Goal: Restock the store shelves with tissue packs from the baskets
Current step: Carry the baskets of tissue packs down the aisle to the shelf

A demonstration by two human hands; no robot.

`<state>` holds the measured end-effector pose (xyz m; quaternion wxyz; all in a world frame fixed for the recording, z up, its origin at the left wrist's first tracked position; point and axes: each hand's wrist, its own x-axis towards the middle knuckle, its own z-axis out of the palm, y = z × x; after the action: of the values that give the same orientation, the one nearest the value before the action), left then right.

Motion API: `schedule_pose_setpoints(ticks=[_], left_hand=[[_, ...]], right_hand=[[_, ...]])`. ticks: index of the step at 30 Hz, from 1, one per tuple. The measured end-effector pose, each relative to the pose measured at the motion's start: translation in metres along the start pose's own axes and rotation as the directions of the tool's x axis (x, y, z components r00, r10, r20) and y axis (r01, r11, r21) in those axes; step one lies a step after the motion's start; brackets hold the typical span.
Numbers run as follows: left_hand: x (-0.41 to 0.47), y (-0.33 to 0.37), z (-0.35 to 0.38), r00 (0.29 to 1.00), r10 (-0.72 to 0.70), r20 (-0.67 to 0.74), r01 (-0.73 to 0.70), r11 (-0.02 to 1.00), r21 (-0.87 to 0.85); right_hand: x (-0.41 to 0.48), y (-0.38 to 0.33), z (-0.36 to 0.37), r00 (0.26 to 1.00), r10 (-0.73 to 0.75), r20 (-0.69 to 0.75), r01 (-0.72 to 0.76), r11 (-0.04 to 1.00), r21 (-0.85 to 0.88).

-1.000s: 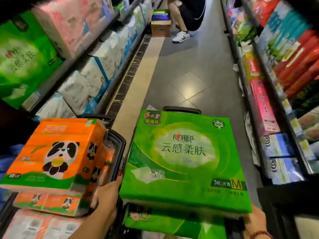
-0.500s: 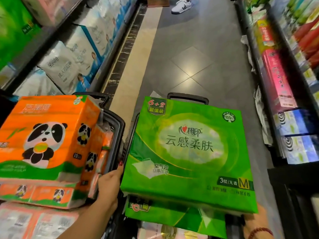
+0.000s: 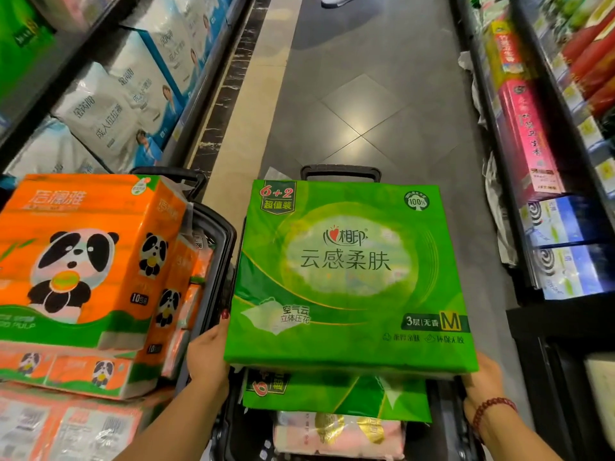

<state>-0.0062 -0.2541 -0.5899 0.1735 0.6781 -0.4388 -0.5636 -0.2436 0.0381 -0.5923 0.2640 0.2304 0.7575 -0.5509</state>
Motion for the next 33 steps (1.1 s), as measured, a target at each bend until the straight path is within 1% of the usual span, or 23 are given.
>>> schedule_pose_setpoints(ticks=[1,3,4,7,8,9,11,13,15,18,20,23,26,29,33], left_hand=[[0.002,-0.001,-0.001,1.0,-0.013,0.002,0.012,1.0,0.006],[0.0,0.003,-0.005,0.999,-0.041,0.02,0.041,0.999,0.015],[-0.003,0.008,-0.007,0.997,-0.06,0.051,0.059,0.998,0.018],[-0.012,0.028,-0.013,0.969,-0.13,0.211,0.137,0.99,-0.017],[-0.016,0.036,-0.017,0.956,-0.135,0.26,0.149,0.988,-0.034],[-0.02,0.044,-0.021,0.945,-0.123,0.302,0.144,0.988,-0.048],[-0.028,0.063,-0.026,0.936,-0.08,0.342,0.098,0.995,-0.036],[-0.035,0.083,-0.026,0.929,-0.019,0.37,0.035,0.999,-0.037],[-0.044,0.105,-0.02,0.919,0.01,0.394,0.005,0.999,-0.038],[-0.052,0.127,-0.005,0.9,-0.011,0.436,0.03,0.999,-0.037],[-0.052,0.126,0.007,0.881,-0.039,0.472,0.056,0.998,-0.022],[-0.046,0.111,0.016,0.898,-0.017,0.439,0.011,1.0,0.015],[-0.036,0.101,0.019,0.864,-0.063,0.499,0.073,0.997,0.0],[-0.038,0.103,0.02,0.86,-0.076,0.505,0.077,0.997,0.019],[-0.054,0.111,0.015,0.866,-0.055,0.497,0.055,0.998,0.015]], right_hand=[[-0.004,-0.001,-0.001,0.999,-0.016,0.037,0.017,0.999,-0.028],[-0.005,-0.006,-0.003,0.996,0.027,0.085,-0.022,0.998,-0.065],[-0.005,-0.009,-0.006,0.991,0.075,0.108,-0.065,0.993,-0.094],[-0.016,-0.026,-0.014,0.955,0.179,0.235,-0.143,0.976,-0.165],[-0.02,-0.034,-0.018,0.948,0.193,0.254,-0.147,0.971,-0.187],[-0.023,-0.041,-0.022,0.941,0.186,0.283,-0.133,0.971,-0.196],[-0.028,-0.06,-0.03,0.948,0.146,0.282,-0.096,0.979,-0.183],[-0.035,-0.086,-0.031,0.954,0.096,0.283,-0.056,0.987,-0.148],[-0.043,-0.111,-0.028,0.95,0.065,0.305,-0.033,0.993,-0.11],[-0.047,-0.131,-0.015,0.938,0.022,0.345,0.019,0.993,-0.116],[-0.044,-0.133,-0.003,0.926,0.017,0.376,0.042,0.988,-0.147],[-0.04,-0.124,0.017,0.911,0.052,0.408,0.016,0.987,-0.162],[-0.044,-0.115,0.034,0.874,0.099,0.475,-0.033,0.989,-0.146],[-0.043,-0.106,0.038,0.873,0.061,0.484,0.005,0.991,-0.134],[-0.05,-0.109,0.027,0.867,0.047,0.496,-0.008,0.997,-0.08]])
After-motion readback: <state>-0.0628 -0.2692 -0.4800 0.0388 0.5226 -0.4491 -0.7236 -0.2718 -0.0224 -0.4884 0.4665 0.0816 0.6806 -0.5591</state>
